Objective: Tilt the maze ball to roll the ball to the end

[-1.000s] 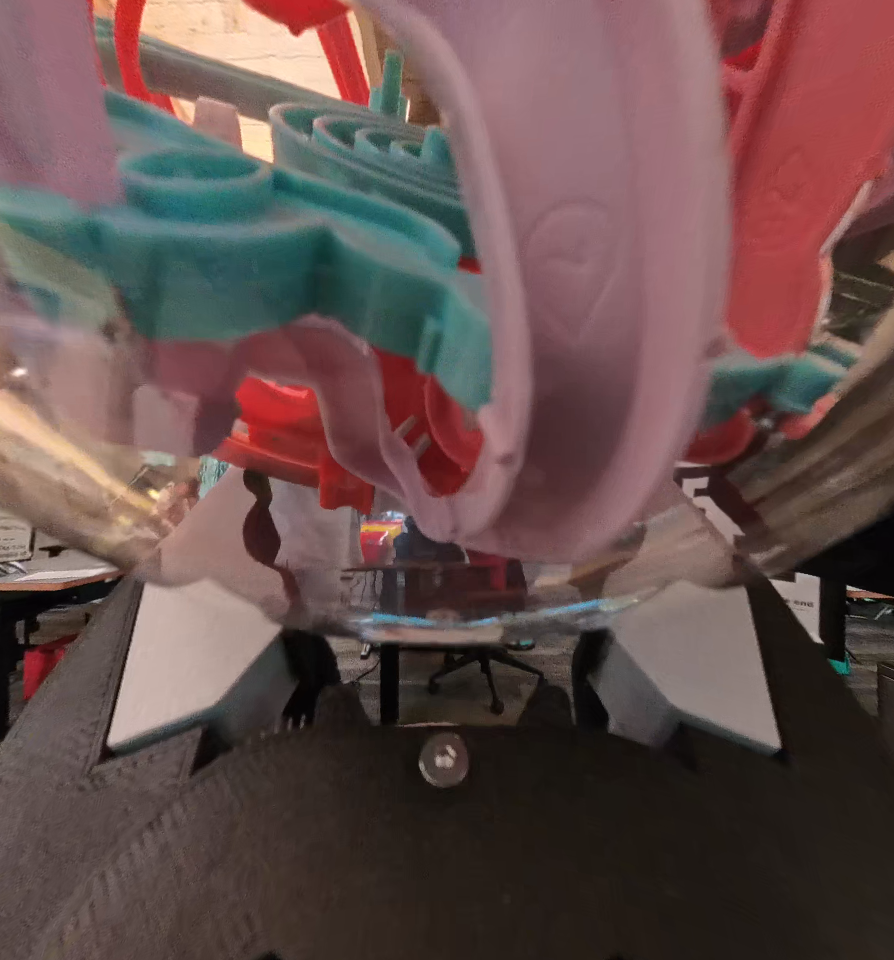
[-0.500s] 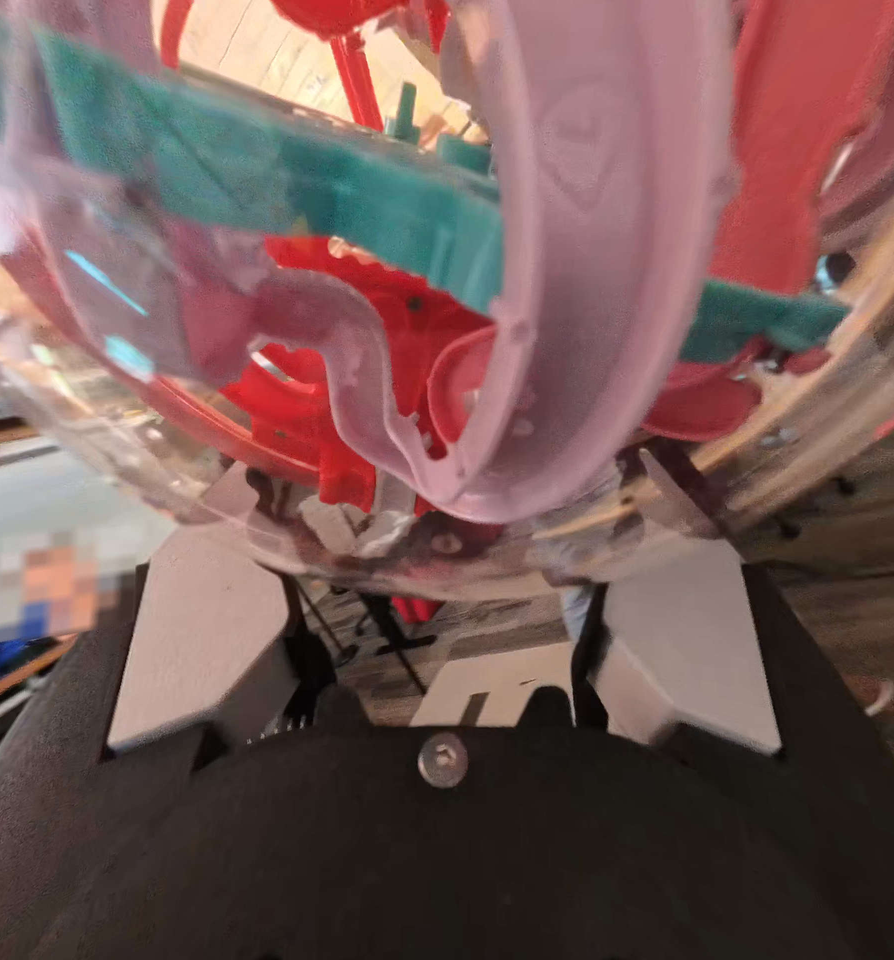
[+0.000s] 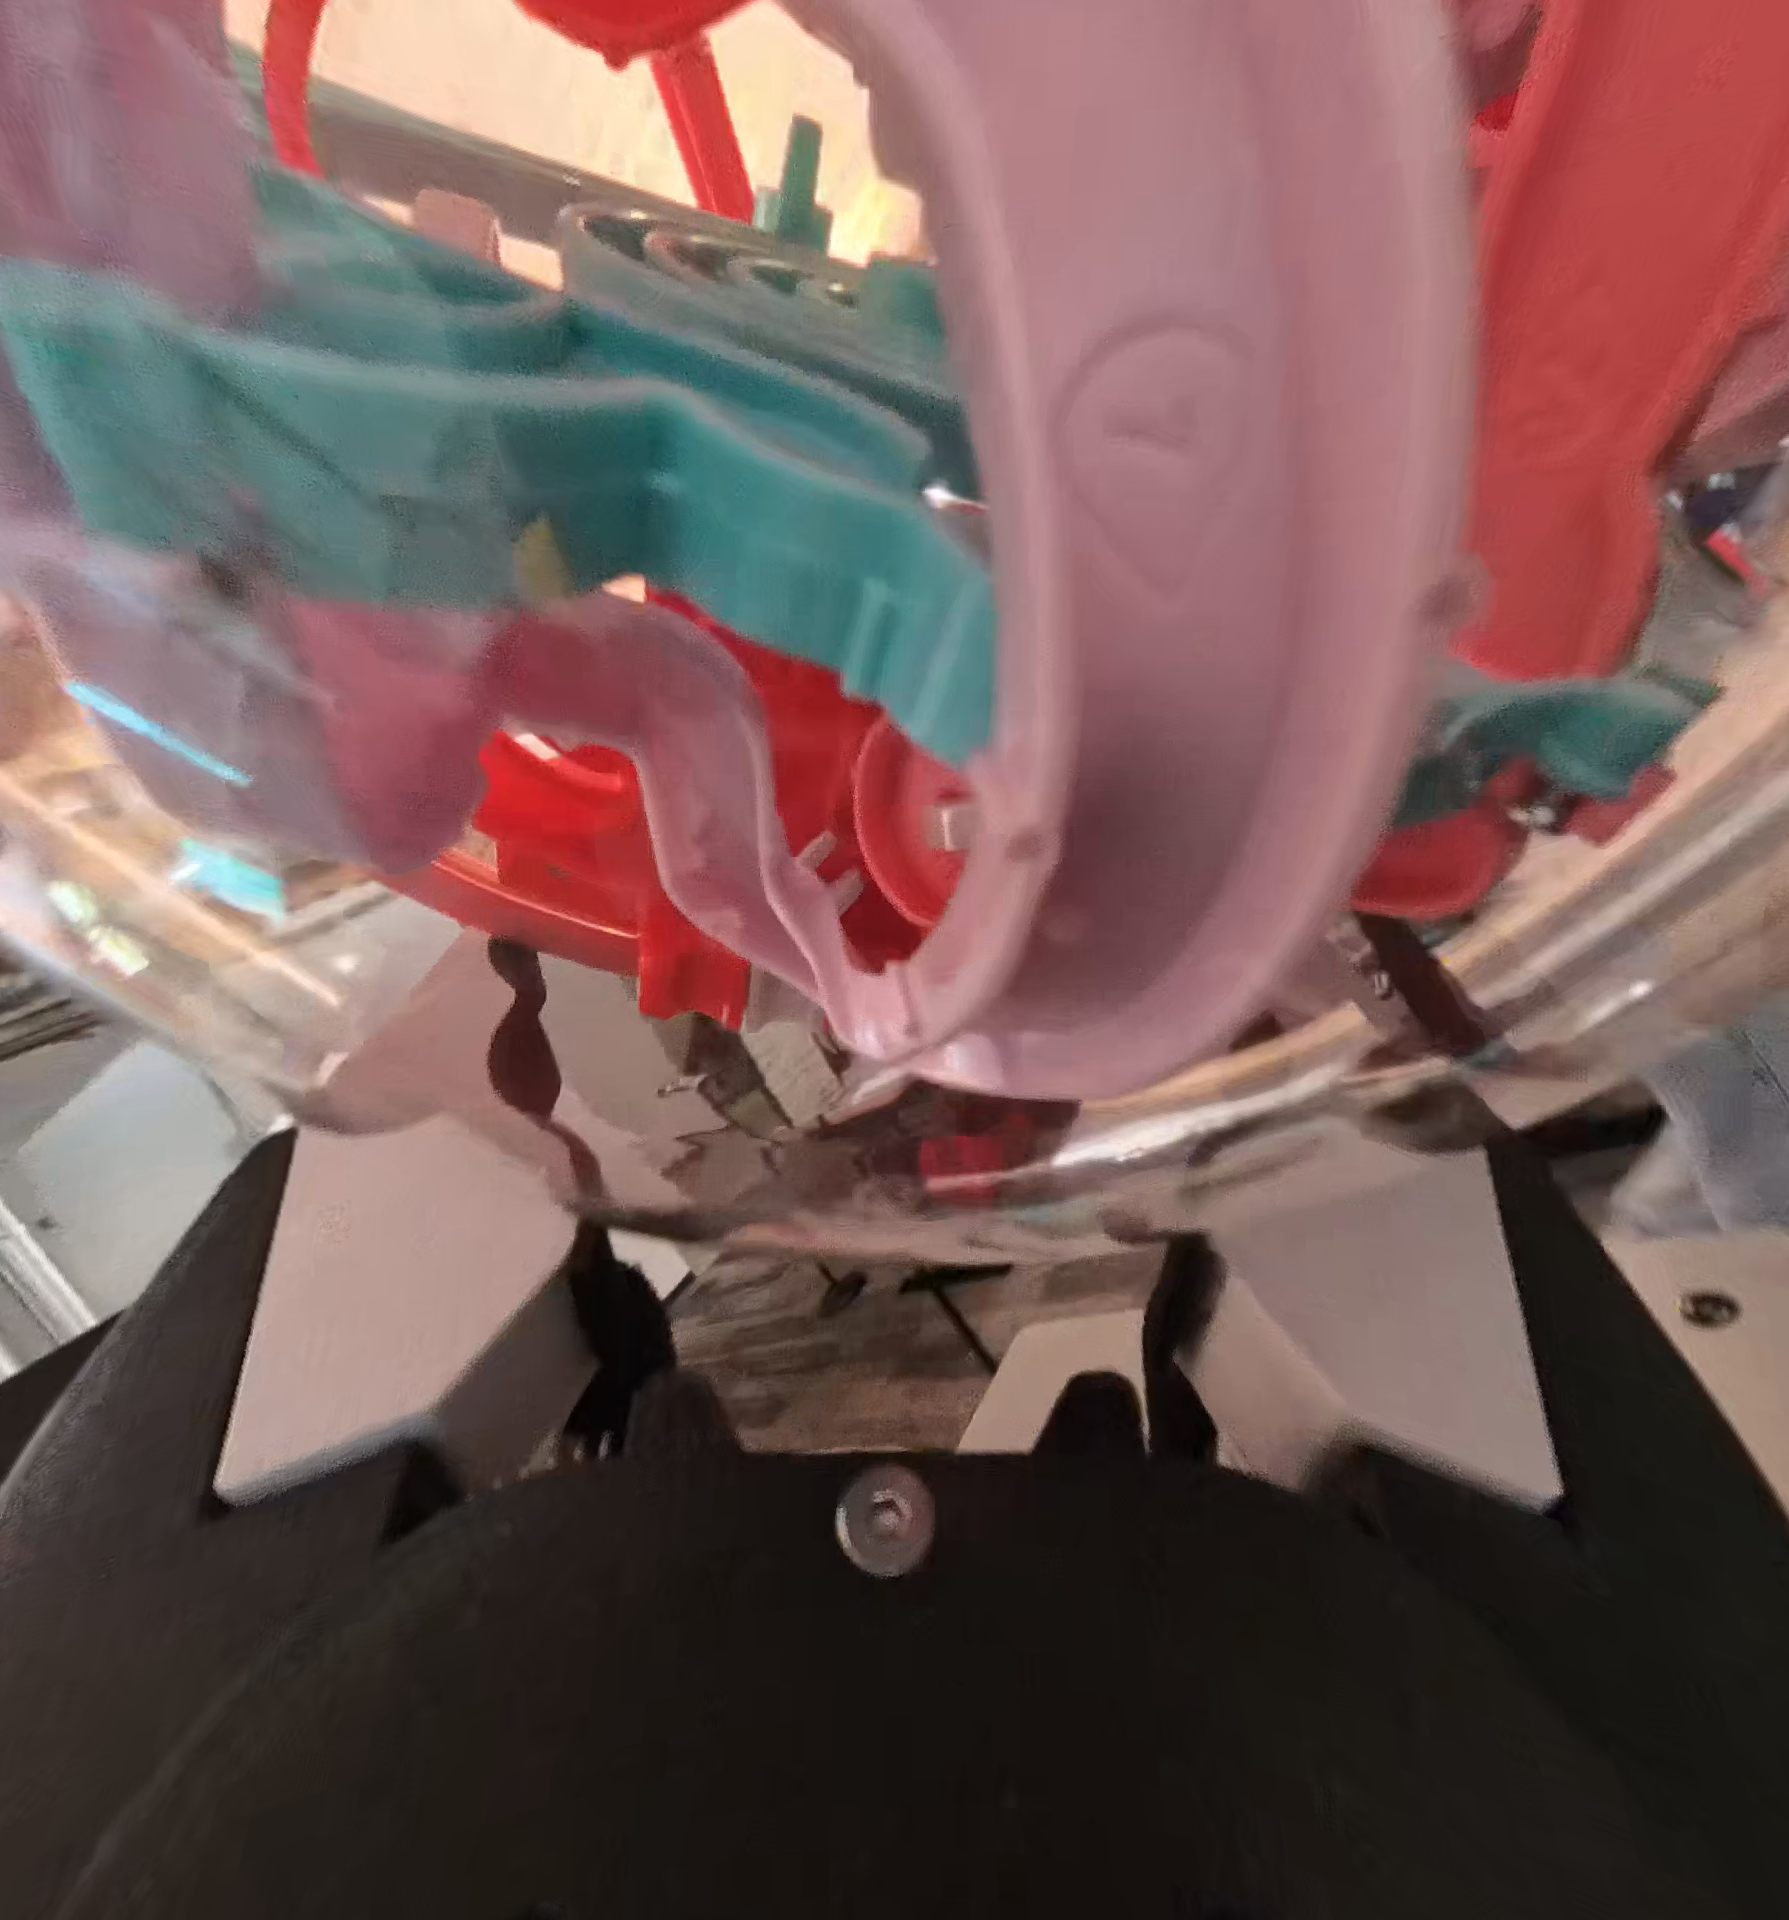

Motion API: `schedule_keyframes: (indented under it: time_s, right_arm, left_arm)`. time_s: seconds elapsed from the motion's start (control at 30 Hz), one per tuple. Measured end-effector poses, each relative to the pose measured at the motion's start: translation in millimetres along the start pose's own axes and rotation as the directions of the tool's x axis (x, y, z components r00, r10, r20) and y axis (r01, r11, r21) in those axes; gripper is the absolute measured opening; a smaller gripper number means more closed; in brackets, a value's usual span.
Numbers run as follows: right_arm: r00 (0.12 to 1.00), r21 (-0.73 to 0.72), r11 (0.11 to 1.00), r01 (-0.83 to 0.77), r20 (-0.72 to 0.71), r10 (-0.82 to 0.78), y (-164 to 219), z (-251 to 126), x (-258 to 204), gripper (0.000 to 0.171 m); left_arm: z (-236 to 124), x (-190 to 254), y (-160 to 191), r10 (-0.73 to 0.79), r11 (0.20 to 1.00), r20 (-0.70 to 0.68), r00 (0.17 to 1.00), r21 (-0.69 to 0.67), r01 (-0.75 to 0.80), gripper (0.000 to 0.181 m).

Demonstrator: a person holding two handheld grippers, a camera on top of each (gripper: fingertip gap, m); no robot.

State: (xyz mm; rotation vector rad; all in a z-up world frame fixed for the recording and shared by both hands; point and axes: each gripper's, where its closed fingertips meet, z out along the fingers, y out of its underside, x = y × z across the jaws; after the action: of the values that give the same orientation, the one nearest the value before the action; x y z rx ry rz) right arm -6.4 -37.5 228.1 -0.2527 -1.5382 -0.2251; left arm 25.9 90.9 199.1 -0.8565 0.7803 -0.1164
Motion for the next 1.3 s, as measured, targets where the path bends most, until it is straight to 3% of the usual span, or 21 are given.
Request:
schedule_keyframes:
  time_s: [0.13,0.43,0.77,1.3]
  right_arm:
    - [0.993,-0.09,0.995,0.033,0.12,-0.022,5.7,13.2,1.0,0.123]
    - [0.939,-0.292,0.952,-0.091,0.293,0.18,36.6,37.6,12.6,0.123]
    - [0.857,-0.402,0.864,-0.302,0.283,0.431,61.7,39.0,15.2,0.121]
    - [0.692,-0.566,0.696,-0.442,0.279,0.666,114.7,28.1,-24.1,0.122]
  left_arm:
    - [8.3,-1.0,1.5,-0.1,0.993,0.007,0.995,0.063,0.1,0.13]
    - [25.6,7.1,16.7,-0.386,0.921,-0.09,0.918,0.028,0.39,0.129]
    - [27.0,29.9,31.8,-0.553,0.833,-0.155,0.819,-0.132,0.538,0.129]
    - [32.8,86.5,71.2,-0.755,0.653,-0.207,0.623,-0.334,0.68,0.13]
